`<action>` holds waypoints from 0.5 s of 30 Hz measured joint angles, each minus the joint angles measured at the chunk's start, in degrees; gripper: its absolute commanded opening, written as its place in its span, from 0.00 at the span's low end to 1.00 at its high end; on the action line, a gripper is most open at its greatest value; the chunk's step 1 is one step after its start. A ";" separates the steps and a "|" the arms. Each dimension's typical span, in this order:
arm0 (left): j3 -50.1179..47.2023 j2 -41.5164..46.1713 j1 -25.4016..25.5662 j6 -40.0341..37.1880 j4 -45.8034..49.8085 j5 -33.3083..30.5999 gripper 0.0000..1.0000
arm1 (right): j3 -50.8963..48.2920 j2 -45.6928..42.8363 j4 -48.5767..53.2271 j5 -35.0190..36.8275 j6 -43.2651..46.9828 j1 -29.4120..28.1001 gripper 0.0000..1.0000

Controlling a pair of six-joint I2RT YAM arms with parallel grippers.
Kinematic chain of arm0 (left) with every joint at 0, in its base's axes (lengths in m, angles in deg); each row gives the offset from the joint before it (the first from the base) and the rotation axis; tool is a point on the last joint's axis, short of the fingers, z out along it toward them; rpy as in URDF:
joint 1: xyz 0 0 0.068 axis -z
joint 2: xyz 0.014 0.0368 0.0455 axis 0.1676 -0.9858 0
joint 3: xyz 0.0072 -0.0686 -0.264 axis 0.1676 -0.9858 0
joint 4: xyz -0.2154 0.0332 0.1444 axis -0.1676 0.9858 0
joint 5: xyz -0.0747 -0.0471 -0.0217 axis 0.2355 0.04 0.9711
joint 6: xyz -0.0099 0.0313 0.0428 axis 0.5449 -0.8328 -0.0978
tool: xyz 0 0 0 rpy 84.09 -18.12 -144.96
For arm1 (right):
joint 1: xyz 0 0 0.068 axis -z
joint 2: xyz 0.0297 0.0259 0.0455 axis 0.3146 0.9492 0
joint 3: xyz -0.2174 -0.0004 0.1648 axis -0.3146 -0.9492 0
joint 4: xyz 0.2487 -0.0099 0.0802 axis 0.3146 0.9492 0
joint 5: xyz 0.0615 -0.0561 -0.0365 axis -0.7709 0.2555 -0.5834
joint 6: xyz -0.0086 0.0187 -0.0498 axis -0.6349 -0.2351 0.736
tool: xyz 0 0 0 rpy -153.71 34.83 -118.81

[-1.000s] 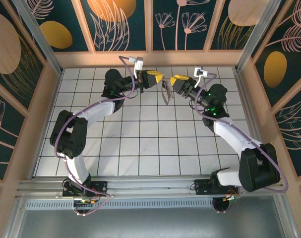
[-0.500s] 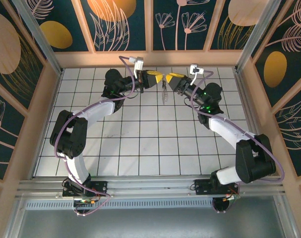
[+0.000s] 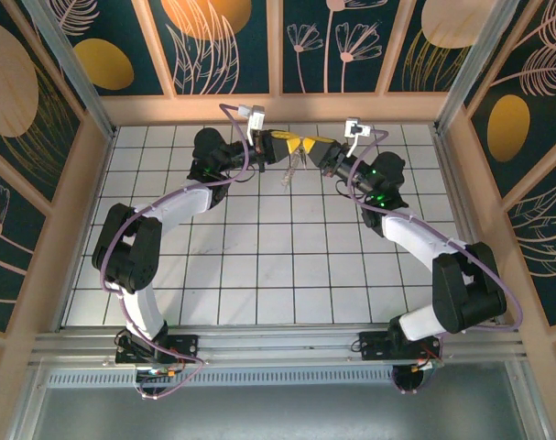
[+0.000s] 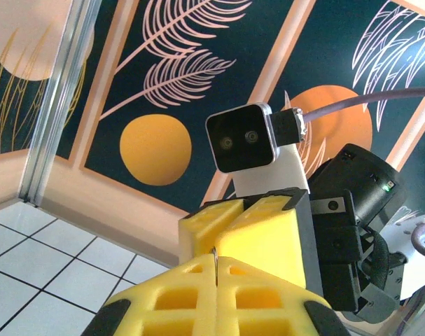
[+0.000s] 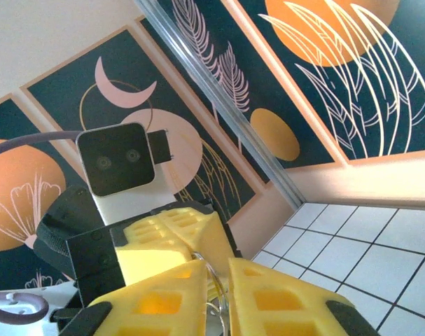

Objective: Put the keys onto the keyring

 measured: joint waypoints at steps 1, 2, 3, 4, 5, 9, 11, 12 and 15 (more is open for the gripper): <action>0.00 0.00 -0.02 0.02 -0.04 -0.07 0.00 | 0.09 0.00 -0.17 -0.28 0.13 0.02 0.10; 0.00 0.00 -0.02 0.04 -0.13 -0.26 0.00 | 0.22 0.00 -0.20 -0.46 0.13 0.02 0.11; 0.00 0.00 -0.04 0.07 -0.15 -0.35 0.00 | 0.33 0.02 -0.22 -0.68 0.13 0.02 0.12; 0.00 0.00 -0.04 0.20 -0.22 -0.42 0.00 | 0.42 0.02 -0.22 -0.83 0.15 0.02 0.13; 0.00 0.00 -0.04 0.22 -0.33 -0.42 0.00 | 0.55 0.09 -0.22 -1.01 0.13 0.02 0.14; 0.00 0.00 0.00 0.22 -0.52 -0.31 0.00 | 1.09 0.50 -0.17 -1.90 0.15 0.02 0.18; 0.02 0.00 0.02 0.22 -0.61 -0.17 0.00 | 1.31 0.59 -0.17 -2.29 0.17 0.00 0.19; 0.00 0.00 0.02 0.22 -0.63 -0.17 0.00 | 1.38 0.59 -0.15 -2.36 0.17 0.00 0.17; 0.00 0.00 0.02 0.24 -0.72 -0.20 0.00 | 1.44 0.61 -0.04 -2.34 0.35 0.02 0.07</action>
